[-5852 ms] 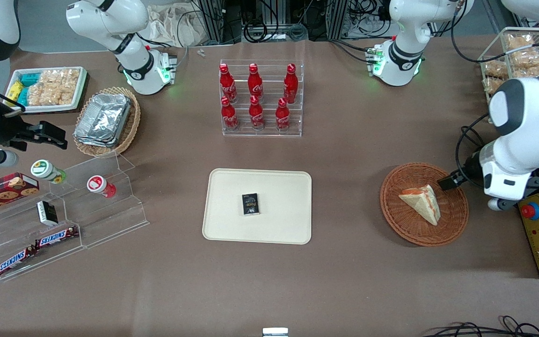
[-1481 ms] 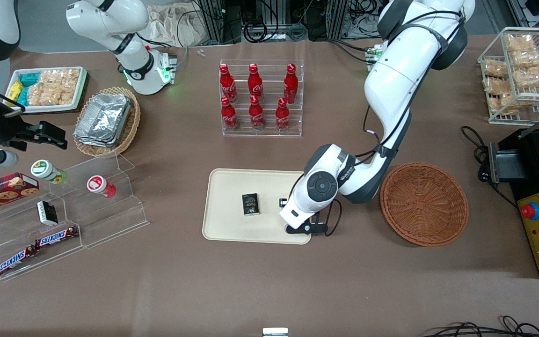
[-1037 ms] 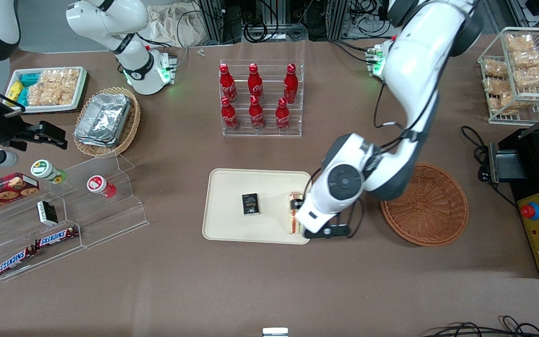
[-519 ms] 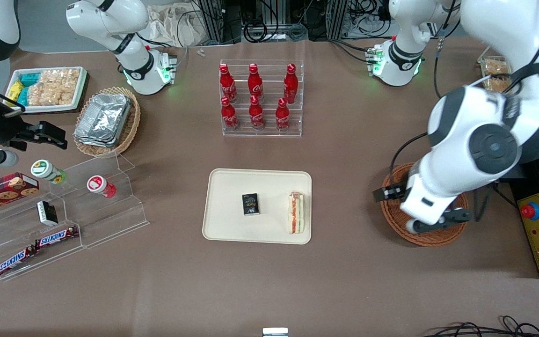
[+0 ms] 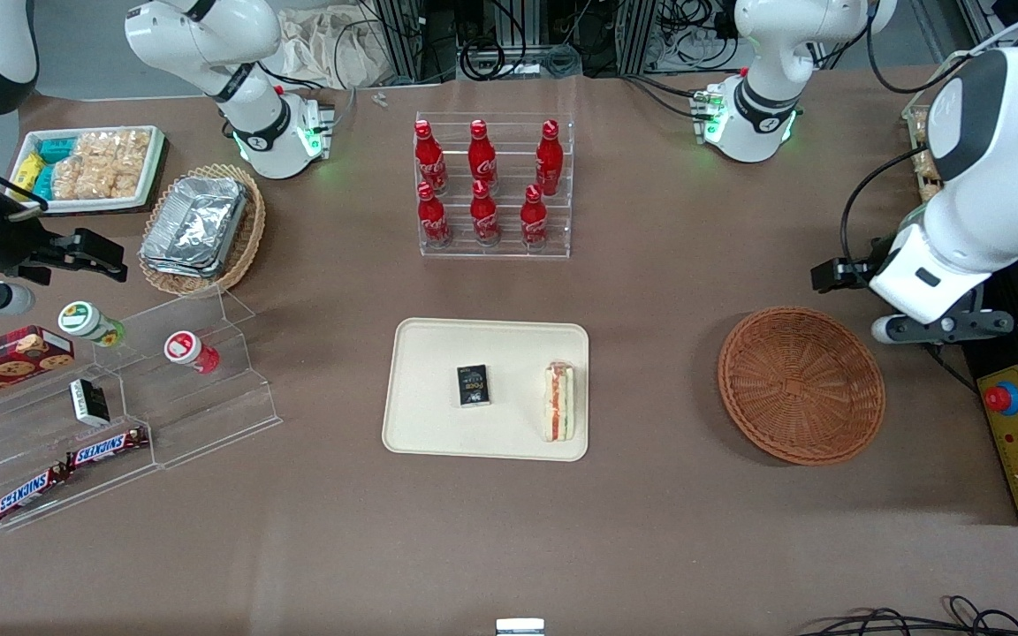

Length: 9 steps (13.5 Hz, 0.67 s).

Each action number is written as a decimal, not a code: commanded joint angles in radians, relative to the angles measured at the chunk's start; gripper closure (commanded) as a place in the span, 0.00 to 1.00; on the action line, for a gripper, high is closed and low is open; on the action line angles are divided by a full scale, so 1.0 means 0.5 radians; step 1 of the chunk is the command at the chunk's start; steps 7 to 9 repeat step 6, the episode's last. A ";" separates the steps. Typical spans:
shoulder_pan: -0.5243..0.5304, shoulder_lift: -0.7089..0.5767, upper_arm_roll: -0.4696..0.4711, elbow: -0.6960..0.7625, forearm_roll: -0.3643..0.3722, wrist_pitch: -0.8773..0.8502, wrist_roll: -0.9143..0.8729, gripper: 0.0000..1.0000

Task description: Place sandwich from basket to tray

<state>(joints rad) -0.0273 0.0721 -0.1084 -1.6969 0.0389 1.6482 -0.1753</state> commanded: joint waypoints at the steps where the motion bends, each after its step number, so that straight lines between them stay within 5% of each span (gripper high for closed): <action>1: 0.048 0.049 -0.010 0.107 0.005 -0.032 0.034 0.00; 5: 0.061 0.291 -0.019 0.460 0.005 -0.201 0.096 0.00; 9: 0.058 0.310 -0.019 0.479 0.002 -0.198 0.096 0.00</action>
